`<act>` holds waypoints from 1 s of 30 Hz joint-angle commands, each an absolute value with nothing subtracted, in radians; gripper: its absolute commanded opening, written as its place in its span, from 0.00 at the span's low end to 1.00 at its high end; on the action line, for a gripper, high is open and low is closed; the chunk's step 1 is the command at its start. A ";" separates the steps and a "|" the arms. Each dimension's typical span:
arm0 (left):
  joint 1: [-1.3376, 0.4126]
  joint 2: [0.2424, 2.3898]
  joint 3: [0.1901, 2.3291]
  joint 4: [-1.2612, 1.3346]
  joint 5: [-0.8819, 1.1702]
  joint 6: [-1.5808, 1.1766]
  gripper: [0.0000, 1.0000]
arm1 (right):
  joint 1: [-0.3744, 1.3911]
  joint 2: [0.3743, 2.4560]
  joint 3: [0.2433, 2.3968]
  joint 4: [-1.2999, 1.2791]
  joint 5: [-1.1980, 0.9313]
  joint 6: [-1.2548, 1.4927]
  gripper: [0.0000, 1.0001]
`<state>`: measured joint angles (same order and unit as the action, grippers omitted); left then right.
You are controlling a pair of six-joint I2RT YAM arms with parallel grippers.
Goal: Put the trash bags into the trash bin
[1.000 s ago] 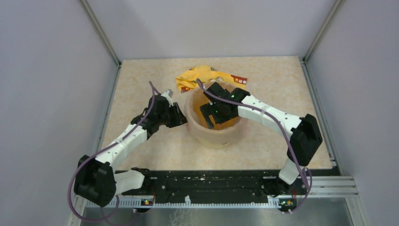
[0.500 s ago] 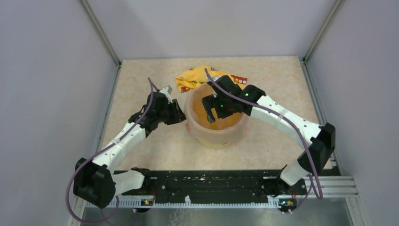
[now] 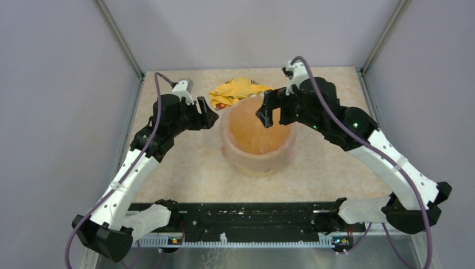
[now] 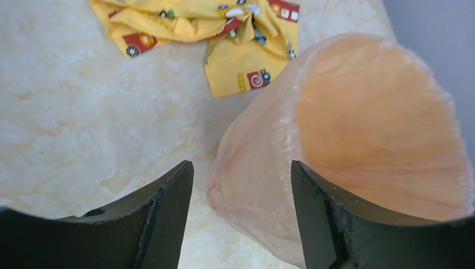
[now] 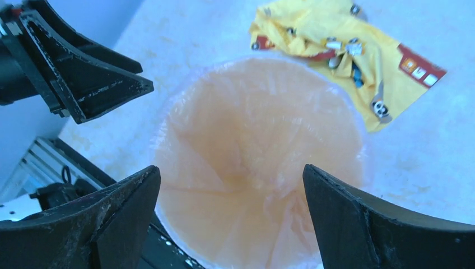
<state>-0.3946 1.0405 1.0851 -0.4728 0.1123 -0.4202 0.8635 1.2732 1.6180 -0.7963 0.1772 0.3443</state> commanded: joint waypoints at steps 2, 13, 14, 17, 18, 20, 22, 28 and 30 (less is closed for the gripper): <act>-0.399 1.009 1.204 -0.496 0.169 -0.329 0.78 | 0.872 1.097 1.578 -0.683 0.292 0.339 0.99; -0.399 0.951 1.283 -0.512 0.247 -0.278 0.98 | 0.871 0.745 1.318 -0.530 0.436 0.355 0.99; -0.399 0.941 1.280 -0.513 0.248 -0.276 0.98 | 0.871 0.716 1.290 -0.516 0.446 0.358 0.99; -0.399 0.916 1.265 -0.515 0.259 -0.273 0.98 | 0.871 0.635 1.202 -0.489 0.474 0.370 0.99; -0.399 0.906 1.257 -0.515 0.264 -0.272 0.98 | 0.872 0.612 1.181 -0.484 0.484 0.376 0.99; -0.398 0.885 1.239 -0.516 0.260 -0.280 0.98 | 0.871 0.575 1.154 -0.482 0.500 0.381 0.99; -0.399 0.872 1.224 -0.524 0.248 -0.284 0.98 | 0.871 0.557 1.141 -0.485 0.509 0.388 0.99; -0.399 0.818 1.160 -0.493 0.243 -0.291 0.98 | 0.871 0.566 1.153 -0.514 0.508 0.395 0.99; -0.399 0.810 1.157 -0.491 0.239 -0.295 0.98 | 0.871 0.573 1.157 -0.520 0.501 0.399 0.99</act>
<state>-0.3946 0.8326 1.1725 -0.5312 0.2420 -0.2928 0.8639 0.5598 1.1385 -0.5385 0.4889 0.3862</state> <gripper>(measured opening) 0.984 0.985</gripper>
